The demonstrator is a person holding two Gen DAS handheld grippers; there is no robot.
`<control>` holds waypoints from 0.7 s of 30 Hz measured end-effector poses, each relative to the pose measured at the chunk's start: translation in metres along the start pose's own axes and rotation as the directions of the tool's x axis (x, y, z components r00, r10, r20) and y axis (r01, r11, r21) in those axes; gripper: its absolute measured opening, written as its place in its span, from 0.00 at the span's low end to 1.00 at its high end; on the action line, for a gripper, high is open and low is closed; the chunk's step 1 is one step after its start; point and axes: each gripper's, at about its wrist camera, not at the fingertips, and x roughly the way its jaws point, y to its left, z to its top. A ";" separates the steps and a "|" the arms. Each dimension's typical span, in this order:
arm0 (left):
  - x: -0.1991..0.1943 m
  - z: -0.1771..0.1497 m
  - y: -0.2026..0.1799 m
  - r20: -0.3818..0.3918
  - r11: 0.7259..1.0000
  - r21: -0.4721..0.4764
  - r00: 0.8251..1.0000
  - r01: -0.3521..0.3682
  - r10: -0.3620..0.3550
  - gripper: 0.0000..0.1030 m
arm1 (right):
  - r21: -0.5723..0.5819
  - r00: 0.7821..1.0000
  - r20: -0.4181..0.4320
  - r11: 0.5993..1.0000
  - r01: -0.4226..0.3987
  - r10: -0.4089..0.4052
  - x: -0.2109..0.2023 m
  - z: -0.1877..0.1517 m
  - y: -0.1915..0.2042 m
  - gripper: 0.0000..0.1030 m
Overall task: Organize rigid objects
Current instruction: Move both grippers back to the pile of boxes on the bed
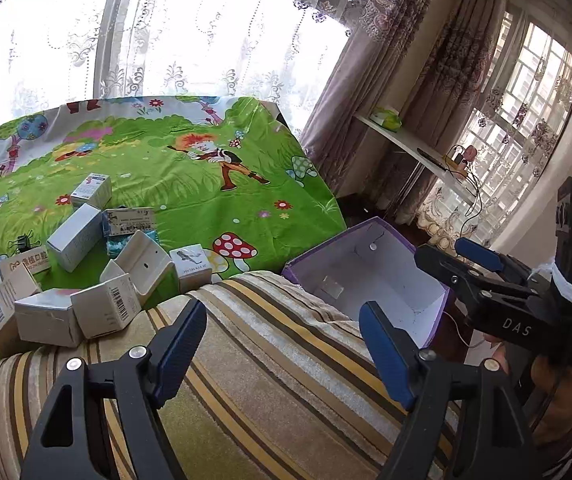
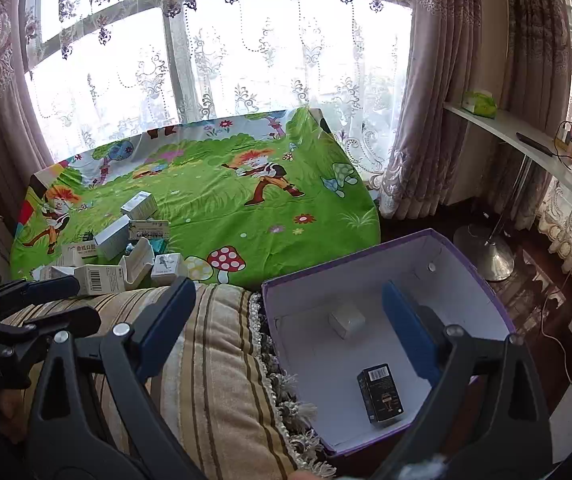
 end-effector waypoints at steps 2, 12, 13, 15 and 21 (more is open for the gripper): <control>-0.008 -0.001 0.015 0.010 0.999 -0.036 1.000 -0.013 0.013 0.77 | -0.010 1.000 -0.005 1.000 -0.013 0.013 0.000 0.001 0.006 0.93; -0.039 -0.012 0.085 0.009 0.981 -0.156 0.993 -0.118 0.121 0.77 | -0.040 0.996 -0.058 0.997 -0.068 0.066 0.007 0.006 0.037 0.93; -0.040 -0.013 0.091 0.000 0.977 -0.165 0.990 -0.137 0.139 0.77 | -0.048 0.995 -0.064 0.996 -0.073 0.070 0.008 0.005 0.041 0.93; -0.041 -0.014 0.105 -0.016 0.970 -0.184 0.987 -0.158 0.158 0.77 | -0.061 0.993 -0.082 0.994 -0.087 0.082 0.011 0.005 0.050 0.93; -0.033 -0.014 0.132 -0.093 0.956 -0.190 0.974 -0.222 0.207 0.77 | -0.083 0.984 -0.129 0.987 -0.135 0.124 0.021 0.004 0.075 0.93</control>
